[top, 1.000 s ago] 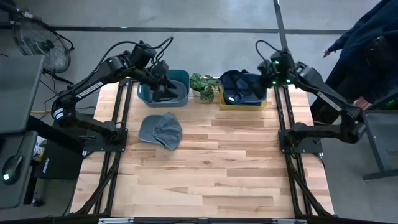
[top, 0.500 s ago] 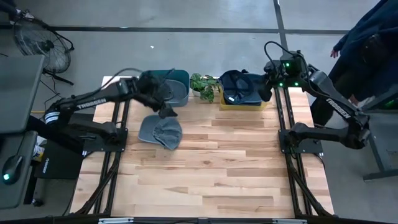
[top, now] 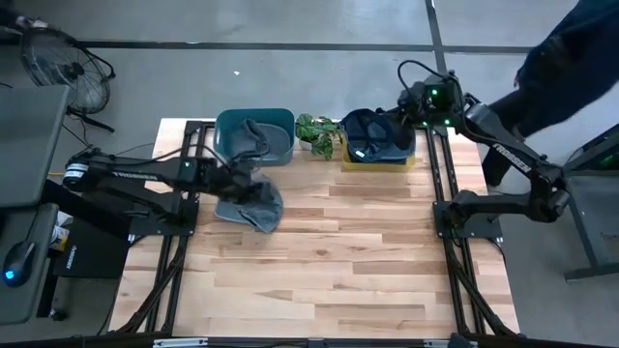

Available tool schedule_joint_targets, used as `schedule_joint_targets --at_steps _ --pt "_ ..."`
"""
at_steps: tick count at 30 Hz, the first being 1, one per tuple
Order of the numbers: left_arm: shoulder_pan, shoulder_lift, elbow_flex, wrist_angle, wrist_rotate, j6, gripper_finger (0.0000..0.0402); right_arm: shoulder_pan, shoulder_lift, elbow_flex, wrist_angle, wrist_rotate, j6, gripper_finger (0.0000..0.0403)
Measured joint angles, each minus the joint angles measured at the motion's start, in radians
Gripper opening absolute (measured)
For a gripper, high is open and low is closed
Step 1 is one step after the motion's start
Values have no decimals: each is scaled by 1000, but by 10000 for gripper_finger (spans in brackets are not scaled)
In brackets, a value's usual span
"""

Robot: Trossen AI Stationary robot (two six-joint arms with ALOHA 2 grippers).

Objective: Pick & Place hat
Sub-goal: Put the gray cap into the green bin

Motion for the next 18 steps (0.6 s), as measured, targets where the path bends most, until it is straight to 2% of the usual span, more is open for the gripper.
schedule_joint_targets --at_steps 8,13,18 --pt "-128 43 1 -90 -50 -354 284 -49 42 0 0 -118 -35 0" --pt "-184 97 1 -166 -40 -598 284 -53 42 0 0 -125 -37 0" --pt "-236 164 1 -188 -24 -762 284 -53 42 0 -9 -127 -34 0"
